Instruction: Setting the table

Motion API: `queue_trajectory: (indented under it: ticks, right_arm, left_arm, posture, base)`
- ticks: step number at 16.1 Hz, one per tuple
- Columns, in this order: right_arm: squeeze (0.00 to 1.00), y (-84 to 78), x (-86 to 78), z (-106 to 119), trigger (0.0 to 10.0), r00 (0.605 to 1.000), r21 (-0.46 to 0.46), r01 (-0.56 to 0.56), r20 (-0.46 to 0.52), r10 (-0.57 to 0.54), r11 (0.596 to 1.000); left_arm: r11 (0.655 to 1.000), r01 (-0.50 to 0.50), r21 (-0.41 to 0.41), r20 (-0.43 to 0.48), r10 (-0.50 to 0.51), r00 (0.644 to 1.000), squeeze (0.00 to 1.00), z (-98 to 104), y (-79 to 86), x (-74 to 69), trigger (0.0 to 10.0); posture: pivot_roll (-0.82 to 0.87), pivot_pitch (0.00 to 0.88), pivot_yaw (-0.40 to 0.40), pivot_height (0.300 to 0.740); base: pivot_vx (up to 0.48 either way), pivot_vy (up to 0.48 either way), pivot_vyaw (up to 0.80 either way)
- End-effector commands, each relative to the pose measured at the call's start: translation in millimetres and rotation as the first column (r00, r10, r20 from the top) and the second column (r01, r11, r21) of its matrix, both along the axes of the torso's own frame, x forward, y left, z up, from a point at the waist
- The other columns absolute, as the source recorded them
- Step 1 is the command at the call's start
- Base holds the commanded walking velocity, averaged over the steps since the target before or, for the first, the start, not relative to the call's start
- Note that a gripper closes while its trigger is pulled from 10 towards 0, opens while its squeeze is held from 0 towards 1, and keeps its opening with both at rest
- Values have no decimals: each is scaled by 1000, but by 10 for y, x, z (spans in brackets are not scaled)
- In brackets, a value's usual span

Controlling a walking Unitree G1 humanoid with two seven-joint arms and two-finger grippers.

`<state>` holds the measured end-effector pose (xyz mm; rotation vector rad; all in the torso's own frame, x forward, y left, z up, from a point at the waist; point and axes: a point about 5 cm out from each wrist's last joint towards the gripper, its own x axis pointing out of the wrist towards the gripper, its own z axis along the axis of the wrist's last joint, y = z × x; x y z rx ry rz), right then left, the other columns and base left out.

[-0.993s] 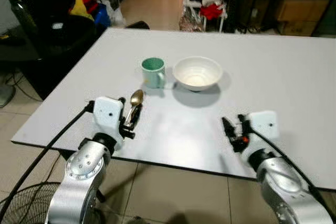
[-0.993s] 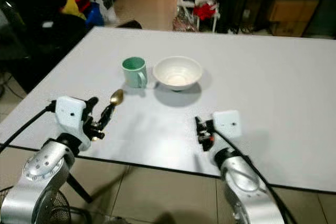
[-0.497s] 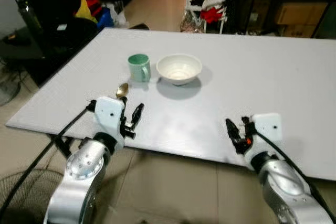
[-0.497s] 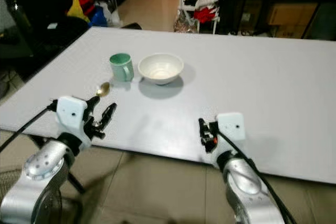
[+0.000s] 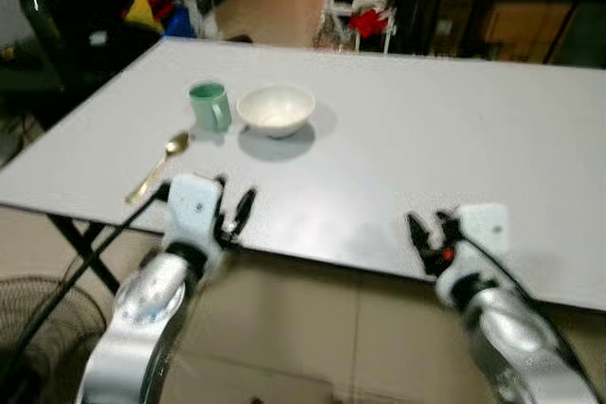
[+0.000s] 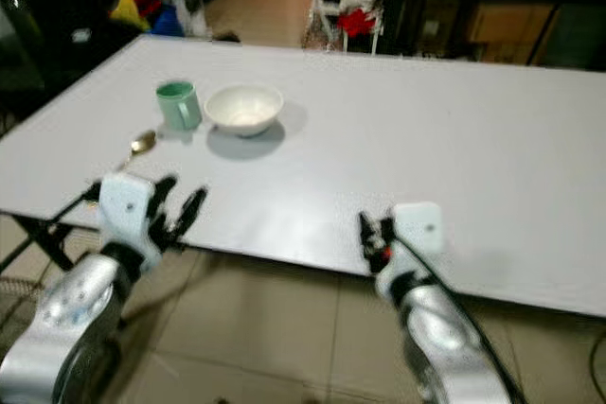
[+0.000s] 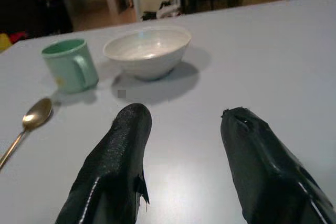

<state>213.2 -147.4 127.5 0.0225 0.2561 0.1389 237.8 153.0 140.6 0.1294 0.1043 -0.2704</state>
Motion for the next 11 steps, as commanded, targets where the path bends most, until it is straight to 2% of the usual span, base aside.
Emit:
queue_trajectory:
  ticks: [1, 5, 7, 8, 9, 10, 11]
  right_arm:
    - [0, -44, -3, -2, 10000, 1000, -18, 21, -20, -21, 1000]
    - [0, 23, -5, 36, 10000, 1000, 35, -15, -1, 15, 999]
    - [0, 0, 2, 19, 10000, 1000, 2, -9, -5, 9, 1000]
    - [27, -20, -4, 10, 10000, 1000, 20, -10, -17, 10, 1000]
    - [820, -29, -1, 24, 10000, 1000, 12, -17, -10, 17, 1000]
    - [1000, -33, 1, 35, 10000, 1000, 4, -20, -3, 20, 1000]
    - [1000, -30, 0, 37, 10000, 1000, 8, -21, -3, 21, 1000]
  left_arm:
    - [1000, -3, 1, 10, 3, 1000, 20, 28, 2, 13, 10000]
    - [1000, -1, 9, 15, 1, 1000, 31, 32, -8, 12, 10000]
    - [1000, -2, 7, 13, 2, 1000, 31, 33, -7, 14, 10000]
    - [1000, -1, 10, 13, 1, 1000, 27, 36, -6, 18, 10000]
    - [1000, 3, 19, 22, -3, 1000, 27, 44, -8, 20, 10000]
    - [1000, 7, 9, 12, -8, 1000, 24, 36, -17, 21, 10000]
    - [1000, 8, 7, 8, -8, 1000, 27, 32, -19, 19, 10000]
  posture:
    - [87, 0, 71, 740]
    - [88, 0, 72, 740]
    - [89, 0, 69, 740]
    - [89, 0, 69, 740]
    - [88, 0, 69, 740]
    - [88, 0, 70, 740]
    - [88, 0, 70, 740]
  base:
    - [0, -322, 0]
    - [0, -321, 0]
    - [0, -309, 0]
    - [0, -307, 0]
    - [0, -274, 800]
    - [0, 0, 800]
    - [0, 0, 800]
